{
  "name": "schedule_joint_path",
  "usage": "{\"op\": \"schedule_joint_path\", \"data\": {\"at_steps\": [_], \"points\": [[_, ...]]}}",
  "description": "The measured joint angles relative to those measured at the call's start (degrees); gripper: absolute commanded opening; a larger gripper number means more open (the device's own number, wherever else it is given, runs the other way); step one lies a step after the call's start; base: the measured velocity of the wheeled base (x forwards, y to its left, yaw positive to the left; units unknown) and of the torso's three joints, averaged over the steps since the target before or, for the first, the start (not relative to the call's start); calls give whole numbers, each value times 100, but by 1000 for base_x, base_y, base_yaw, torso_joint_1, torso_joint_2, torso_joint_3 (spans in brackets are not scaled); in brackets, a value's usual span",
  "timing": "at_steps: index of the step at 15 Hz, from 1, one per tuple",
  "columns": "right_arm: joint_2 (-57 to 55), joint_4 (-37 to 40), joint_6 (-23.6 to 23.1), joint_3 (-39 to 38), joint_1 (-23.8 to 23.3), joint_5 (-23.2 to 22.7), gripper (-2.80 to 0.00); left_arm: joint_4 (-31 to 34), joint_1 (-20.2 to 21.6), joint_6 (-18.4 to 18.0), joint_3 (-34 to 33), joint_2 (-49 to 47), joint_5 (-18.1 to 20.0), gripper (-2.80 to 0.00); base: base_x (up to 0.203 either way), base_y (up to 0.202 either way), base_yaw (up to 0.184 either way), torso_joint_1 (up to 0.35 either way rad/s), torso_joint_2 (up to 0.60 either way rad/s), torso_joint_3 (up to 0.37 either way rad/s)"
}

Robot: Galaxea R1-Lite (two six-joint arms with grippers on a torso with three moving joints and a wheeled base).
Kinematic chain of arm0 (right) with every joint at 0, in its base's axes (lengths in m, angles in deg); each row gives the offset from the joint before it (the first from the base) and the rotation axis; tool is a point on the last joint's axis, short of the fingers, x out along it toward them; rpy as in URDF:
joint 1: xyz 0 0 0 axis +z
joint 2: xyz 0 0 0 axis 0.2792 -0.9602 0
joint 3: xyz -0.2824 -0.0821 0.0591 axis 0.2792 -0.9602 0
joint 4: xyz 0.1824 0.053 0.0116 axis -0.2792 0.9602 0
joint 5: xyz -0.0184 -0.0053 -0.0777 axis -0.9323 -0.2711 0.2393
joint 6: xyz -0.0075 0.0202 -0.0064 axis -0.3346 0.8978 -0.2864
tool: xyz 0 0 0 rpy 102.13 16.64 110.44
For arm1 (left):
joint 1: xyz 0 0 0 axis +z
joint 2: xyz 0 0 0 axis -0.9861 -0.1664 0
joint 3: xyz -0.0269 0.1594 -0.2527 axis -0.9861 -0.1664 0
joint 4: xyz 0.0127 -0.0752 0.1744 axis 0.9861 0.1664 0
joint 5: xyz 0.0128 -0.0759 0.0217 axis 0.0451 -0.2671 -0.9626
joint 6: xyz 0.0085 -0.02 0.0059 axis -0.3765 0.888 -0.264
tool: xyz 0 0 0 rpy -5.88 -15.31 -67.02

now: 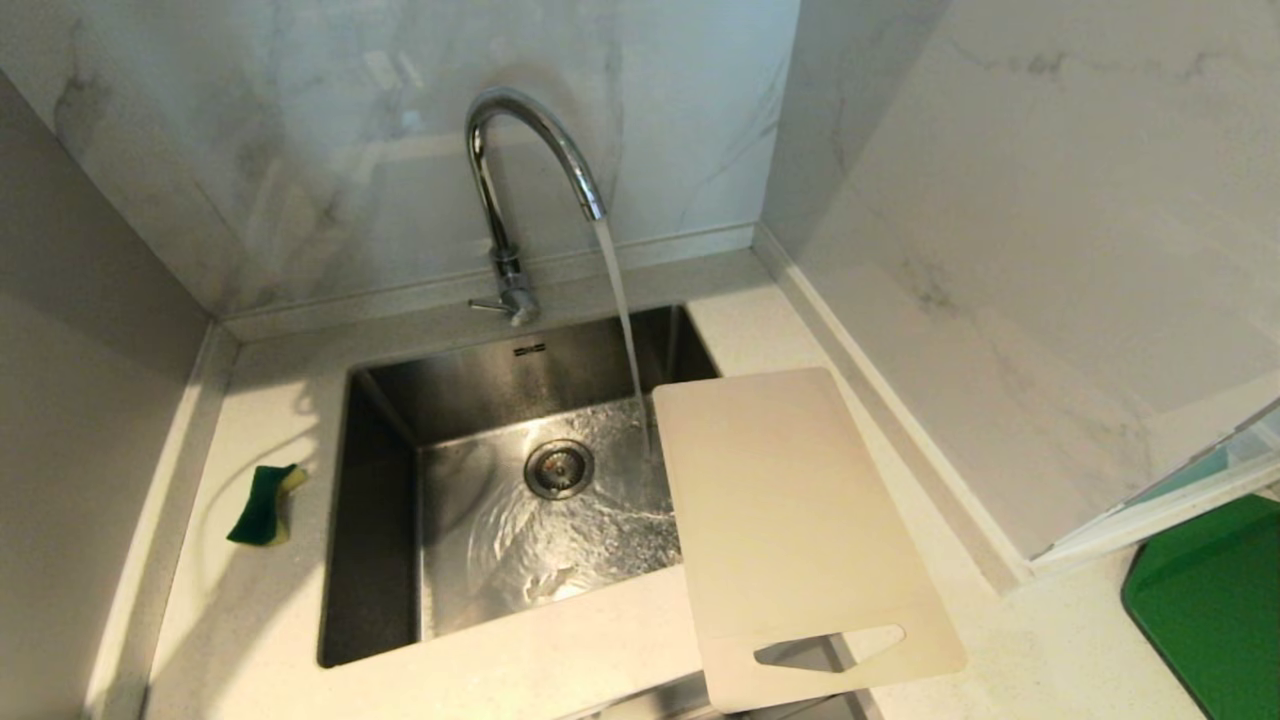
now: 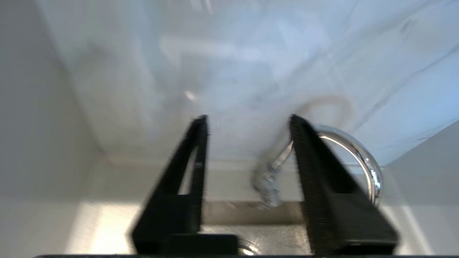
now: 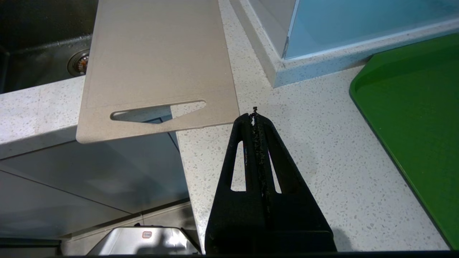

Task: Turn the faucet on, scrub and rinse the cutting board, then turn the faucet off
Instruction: Pick up the cleaning cloth

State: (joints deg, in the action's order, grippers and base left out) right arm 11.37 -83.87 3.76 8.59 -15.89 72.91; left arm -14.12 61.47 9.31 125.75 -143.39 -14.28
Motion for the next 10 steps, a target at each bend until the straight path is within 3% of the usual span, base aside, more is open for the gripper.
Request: {"op": "schedule_joint_path", "data": {"at_steps": [4,10], "points": [[0,0,5,0,0,2,-280,344,-11,-872,13,846,5,-280,0,0,0,0,0,0],[0,0,5,-5,0,3,-280,1305,-33,-1023,-39,2328,5,-280,0,0,0,0,0,0]]}}
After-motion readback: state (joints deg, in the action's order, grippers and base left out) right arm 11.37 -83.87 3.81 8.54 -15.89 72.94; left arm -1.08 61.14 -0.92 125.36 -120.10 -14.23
